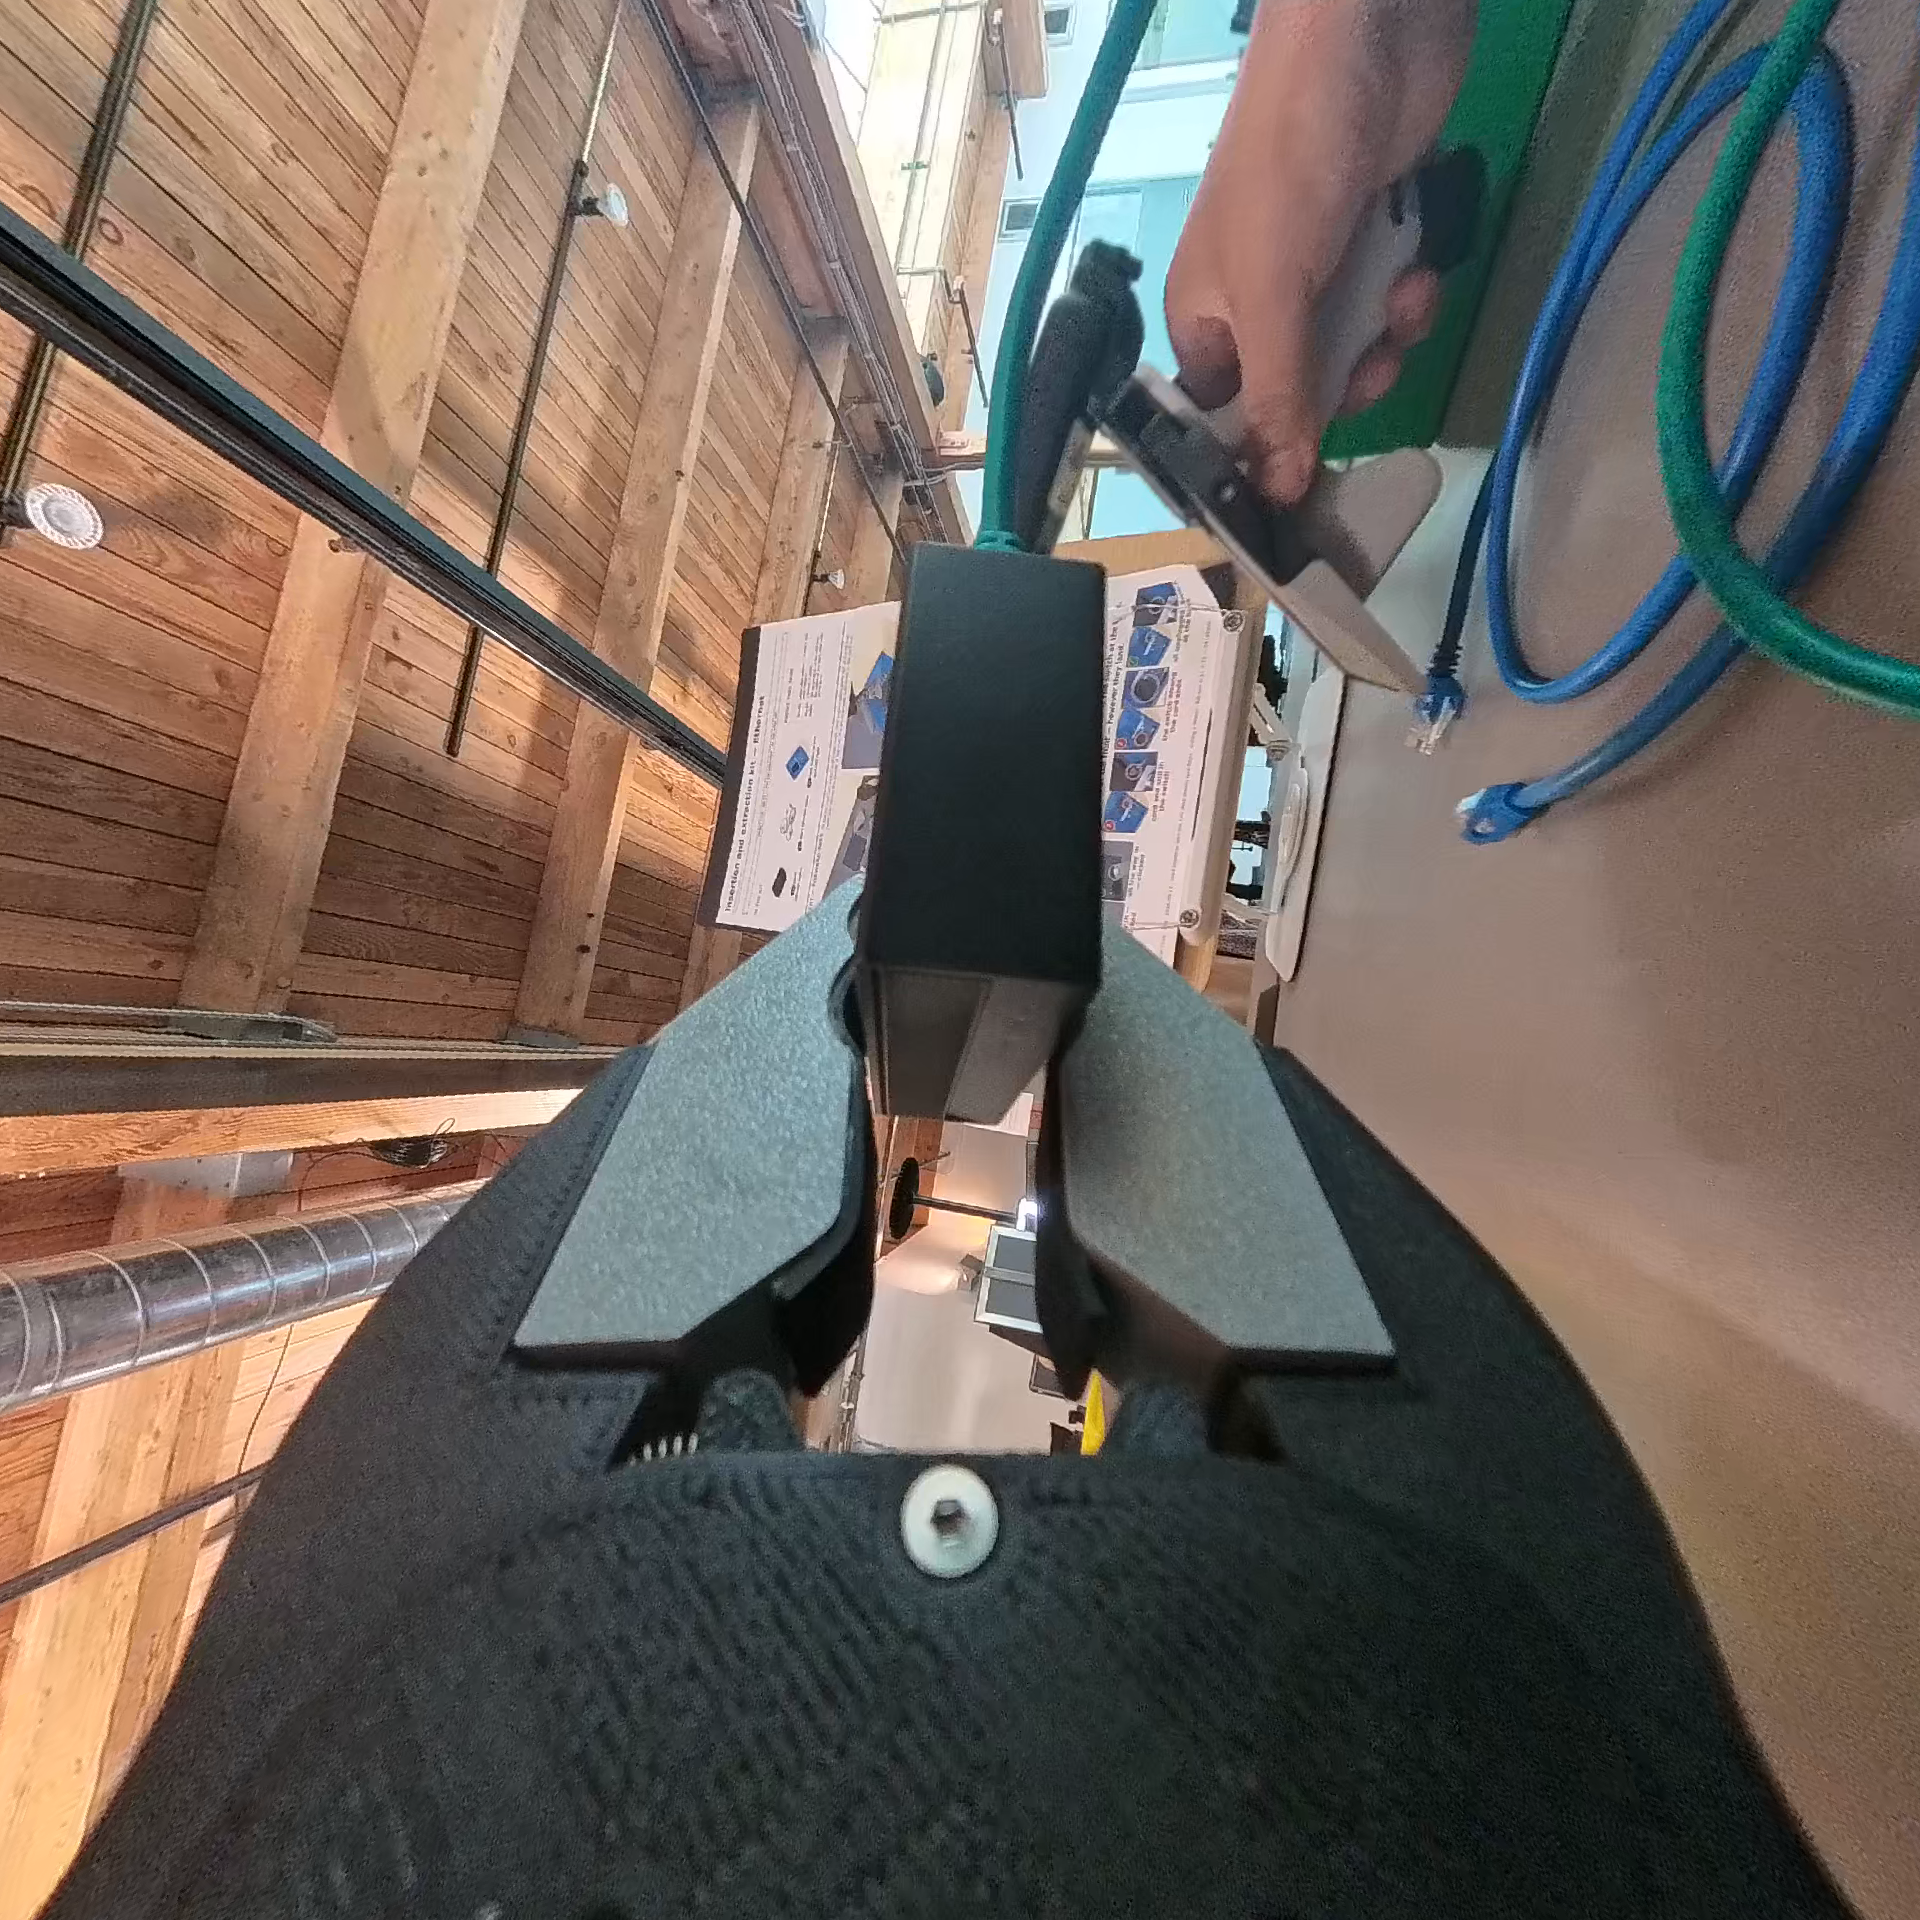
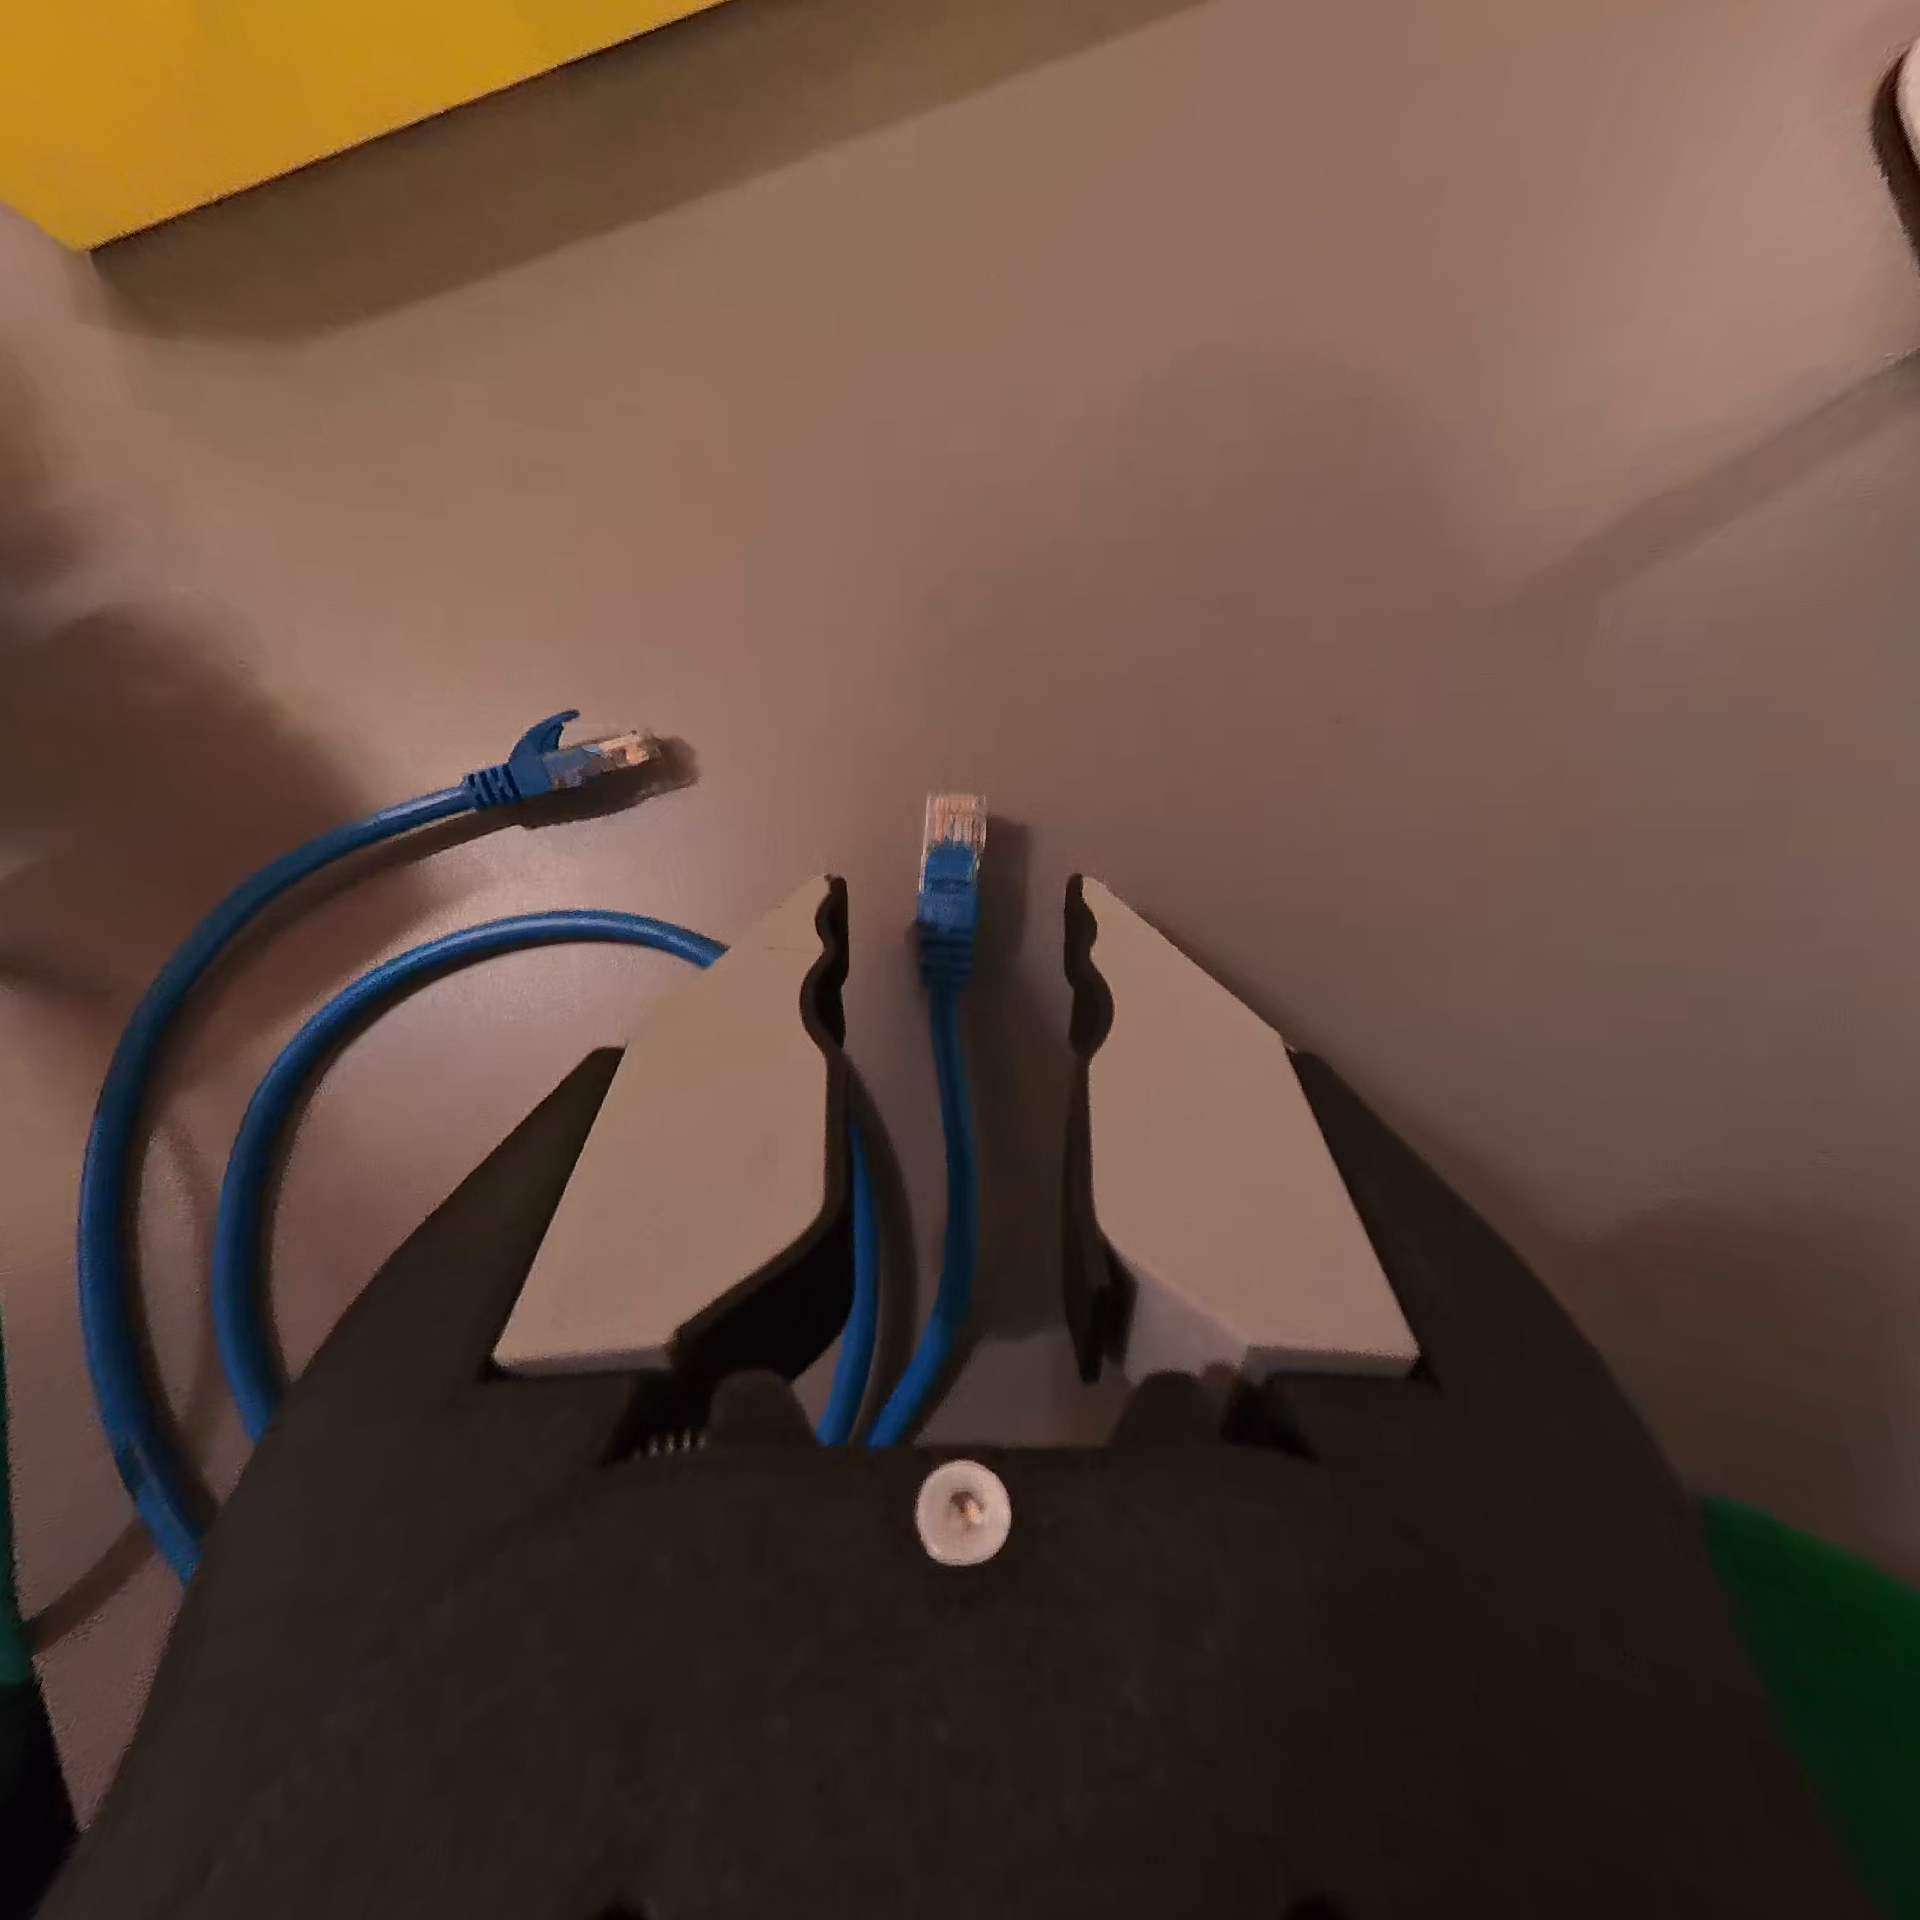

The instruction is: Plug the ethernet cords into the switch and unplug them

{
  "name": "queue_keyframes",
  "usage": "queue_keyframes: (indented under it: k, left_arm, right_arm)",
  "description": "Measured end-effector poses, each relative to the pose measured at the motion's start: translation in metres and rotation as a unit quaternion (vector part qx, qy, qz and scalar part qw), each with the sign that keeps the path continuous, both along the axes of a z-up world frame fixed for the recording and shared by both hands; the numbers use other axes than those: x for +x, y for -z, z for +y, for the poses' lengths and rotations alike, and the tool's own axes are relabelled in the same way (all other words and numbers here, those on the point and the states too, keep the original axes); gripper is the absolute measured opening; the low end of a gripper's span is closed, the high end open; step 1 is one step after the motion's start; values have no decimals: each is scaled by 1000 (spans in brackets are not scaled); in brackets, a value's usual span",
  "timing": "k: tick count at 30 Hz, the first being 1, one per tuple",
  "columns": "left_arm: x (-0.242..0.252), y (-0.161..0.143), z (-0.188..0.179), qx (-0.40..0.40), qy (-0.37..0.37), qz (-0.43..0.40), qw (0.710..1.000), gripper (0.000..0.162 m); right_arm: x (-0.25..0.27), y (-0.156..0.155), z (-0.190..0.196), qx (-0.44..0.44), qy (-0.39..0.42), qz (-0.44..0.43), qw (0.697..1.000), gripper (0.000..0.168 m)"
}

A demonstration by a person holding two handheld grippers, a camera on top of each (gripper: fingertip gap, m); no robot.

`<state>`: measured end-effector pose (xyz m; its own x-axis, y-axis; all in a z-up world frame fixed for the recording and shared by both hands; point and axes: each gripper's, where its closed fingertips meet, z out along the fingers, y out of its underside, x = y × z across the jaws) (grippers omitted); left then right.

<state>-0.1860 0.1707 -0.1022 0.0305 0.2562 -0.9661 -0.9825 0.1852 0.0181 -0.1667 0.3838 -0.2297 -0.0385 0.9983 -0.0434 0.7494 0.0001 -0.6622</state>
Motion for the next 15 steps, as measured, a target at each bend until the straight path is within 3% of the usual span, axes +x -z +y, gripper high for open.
queue_keyframes:
  k: [6, 11, 15]
  left_arm:
    - [4, -1, 1, 1, 1, 4, 1000, 28]
    - [5, -1, 1, 4, 0, 7, 1000, 28]
    - [5, -2, -1, 12, -1, 8, 1000, 28]
  right_arm:
    - [4, 12, 5, 98, 9, 22, 995, 33]
    - [-2, 13, 0, 56, 18, 53, 997, 18]
    - [0, 9, 4, 34, 36, 67, 997, 18]
